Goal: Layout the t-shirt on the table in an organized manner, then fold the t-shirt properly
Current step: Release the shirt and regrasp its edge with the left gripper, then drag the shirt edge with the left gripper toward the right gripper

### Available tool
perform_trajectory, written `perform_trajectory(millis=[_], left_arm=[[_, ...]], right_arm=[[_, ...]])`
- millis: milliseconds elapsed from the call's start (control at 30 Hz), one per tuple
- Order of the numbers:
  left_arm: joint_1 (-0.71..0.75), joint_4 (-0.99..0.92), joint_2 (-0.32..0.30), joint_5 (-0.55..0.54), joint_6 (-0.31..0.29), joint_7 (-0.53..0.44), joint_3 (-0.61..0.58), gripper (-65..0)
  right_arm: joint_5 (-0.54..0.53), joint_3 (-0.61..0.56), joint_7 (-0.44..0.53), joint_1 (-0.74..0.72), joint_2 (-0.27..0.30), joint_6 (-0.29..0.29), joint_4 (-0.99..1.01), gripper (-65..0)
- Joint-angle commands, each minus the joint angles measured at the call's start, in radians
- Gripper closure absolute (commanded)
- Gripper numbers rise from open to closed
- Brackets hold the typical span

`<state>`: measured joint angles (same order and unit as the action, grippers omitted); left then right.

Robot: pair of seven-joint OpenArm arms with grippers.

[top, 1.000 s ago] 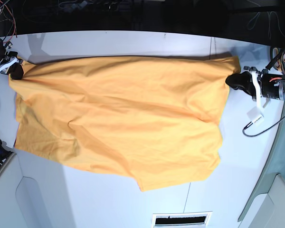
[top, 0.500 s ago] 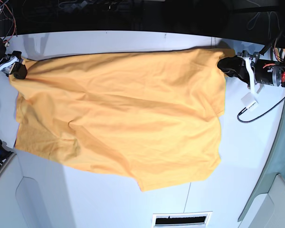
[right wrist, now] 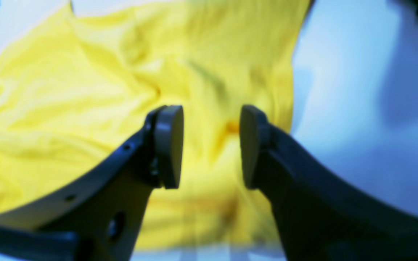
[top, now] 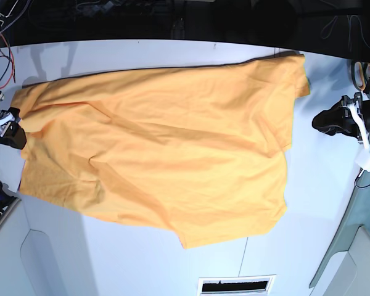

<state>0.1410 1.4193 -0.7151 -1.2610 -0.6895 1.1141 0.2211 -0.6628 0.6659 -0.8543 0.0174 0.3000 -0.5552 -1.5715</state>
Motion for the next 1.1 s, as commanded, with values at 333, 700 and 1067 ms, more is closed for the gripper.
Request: perform_trajectory(millis=[333, 700, 1067], left_arm=[[-0.010, 0.014, 0.104, -0.021, -0.009, -0.011, -0.056, -22.3], [-0.010, 0.007, 0.290, 0.179, -0.009, -0.122, -0.173, -0.9], [-0.114, -0.255, 0.296, 0.534, 0.027, -0.266, -0.223, -0.4]], right_arm=[[0.183, -0.188, 0.229, -0.314, 0.018, 0.003, 0.393, -25.5], [0.396, -0.399, 0.342, -0.509, 0.010, 0.062, 0.651, 0.0], [0.467, -0.415, 0.331, -0.441, 0.052, 0.050, 0.717, 0.0]])
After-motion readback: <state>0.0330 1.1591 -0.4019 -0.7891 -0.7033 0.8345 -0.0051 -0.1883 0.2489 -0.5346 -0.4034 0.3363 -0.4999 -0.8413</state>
